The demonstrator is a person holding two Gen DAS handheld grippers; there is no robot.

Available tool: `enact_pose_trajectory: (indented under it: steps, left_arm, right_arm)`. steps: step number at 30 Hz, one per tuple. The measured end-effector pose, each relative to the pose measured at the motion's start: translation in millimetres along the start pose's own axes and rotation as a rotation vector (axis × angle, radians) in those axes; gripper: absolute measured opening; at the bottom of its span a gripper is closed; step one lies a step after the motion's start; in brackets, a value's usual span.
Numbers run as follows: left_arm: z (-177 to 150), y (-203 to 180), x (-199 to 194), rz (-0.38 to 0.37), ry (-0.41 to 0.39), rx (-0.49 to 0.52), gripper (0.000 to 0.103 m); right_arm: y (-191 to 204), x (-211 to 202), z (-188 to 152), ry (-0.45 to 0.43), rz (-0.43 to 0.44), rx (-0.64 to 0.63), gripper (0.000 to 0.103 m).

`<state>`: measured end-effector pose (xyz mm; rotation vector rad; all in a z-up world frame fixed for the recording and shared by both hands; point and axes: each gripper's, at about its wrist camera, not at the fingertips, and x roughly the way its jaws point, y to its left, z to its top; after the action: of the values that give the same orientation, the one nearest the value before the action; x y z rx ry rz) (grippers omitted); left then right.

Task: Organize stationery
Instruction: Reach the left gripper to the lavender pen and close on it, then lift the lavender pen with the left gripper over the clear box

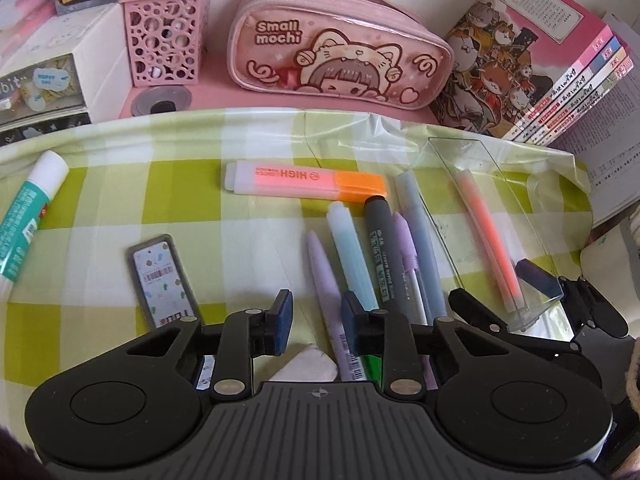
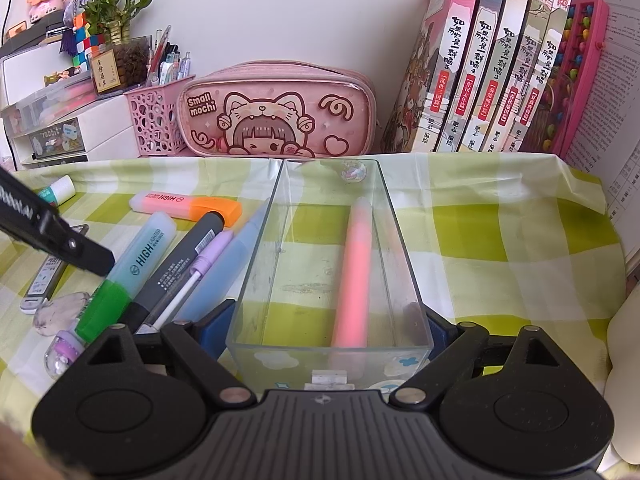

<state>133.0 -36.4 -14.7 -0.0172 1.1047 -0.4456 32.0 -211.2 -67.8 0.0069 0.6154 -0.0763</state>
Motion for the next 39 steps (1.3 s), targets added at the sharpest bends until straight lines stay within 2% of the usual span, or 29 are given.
enact_pose_trajectory:
  steps: [1,8,10,15,20,39]
  left_arm:
    - [-0.9,-2.2,3.3,-0.007,0.010,0.001,0.023]
    - [-5.0,-24.7,8.7,0.078,-0.014,0.108,0.023]
    - [-6.5,-26.3,8.9,0.095,-0.018,0.129,0.019]
    - [-6.7,-19.6,7.7,0.077,-0.030,0.087,0.013]
    - [-2.9,-6.3,4.0,-0.019,-0.035,-0.025,0.010]
    - [33.4,-12.8,-20.0,-0.219,-0.133,-0.184,0.010]
  right_arm:
    - [0.1,-0.1,0.0,0.000,0.000,0.000,0.089]
    - [-0.3,0.1,0.1,-0.001,0.001,0.000,0.089]
    - [-0.4,0.0,0.2,-0.001,0.001,0.000,0.089]
    - [-0.7,0.2,0.2,0.000,0.002,0.000,0.090]
    - [-0.8,0.2,0.2,0.000,0.002,0.000,0.091]
    - [0.6,1.1,-0.5,0.002,0.007,-0.001,0.093]
